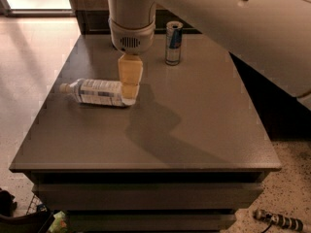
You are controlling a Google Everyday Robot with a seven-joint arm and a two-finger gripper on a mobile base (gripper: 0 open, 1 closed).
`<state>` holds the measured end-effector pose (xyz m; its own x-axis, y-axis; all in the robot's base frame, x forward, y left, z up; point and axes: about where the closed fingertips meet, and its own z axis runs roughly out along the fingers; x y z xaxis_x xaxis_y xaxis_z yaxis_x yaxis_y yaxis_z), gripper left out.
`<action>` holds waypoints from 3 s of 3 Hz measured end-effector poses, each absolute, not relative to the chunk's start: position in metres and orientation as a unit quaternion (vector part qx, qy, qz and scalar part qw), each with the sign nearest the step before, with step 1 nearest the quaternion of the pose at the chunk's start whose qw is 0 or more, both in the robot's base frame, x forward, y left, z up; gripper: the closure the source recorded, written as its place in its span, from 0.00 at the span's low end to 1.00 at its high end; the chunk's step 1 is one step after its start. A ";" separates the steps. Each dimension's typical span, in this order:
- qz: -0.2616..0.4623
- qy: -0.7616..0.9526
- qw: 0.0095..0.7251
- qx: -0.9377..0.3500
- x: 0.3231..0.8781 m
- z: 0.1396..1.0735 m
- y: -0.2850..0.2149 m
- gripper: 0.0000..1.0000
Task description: Place blue plastic bottle upright
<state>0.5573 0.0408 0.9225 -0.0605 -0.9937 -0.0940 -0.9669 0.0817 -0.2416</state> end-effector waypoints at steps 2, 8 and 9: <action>-0.039 0.738 0.107 -0.665 0.592 0.893 0.083 0.00; 0.032 0.739 0.101 -0.665 0.597 0.828 0.146 0.58; 0.032 0.739 0.101 -0.666 0.597 0.827 0.146 0.81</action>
Offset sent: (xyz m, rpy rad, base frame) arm 0.0521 0.0645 -0.0536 0.0250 0.0912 -0.0397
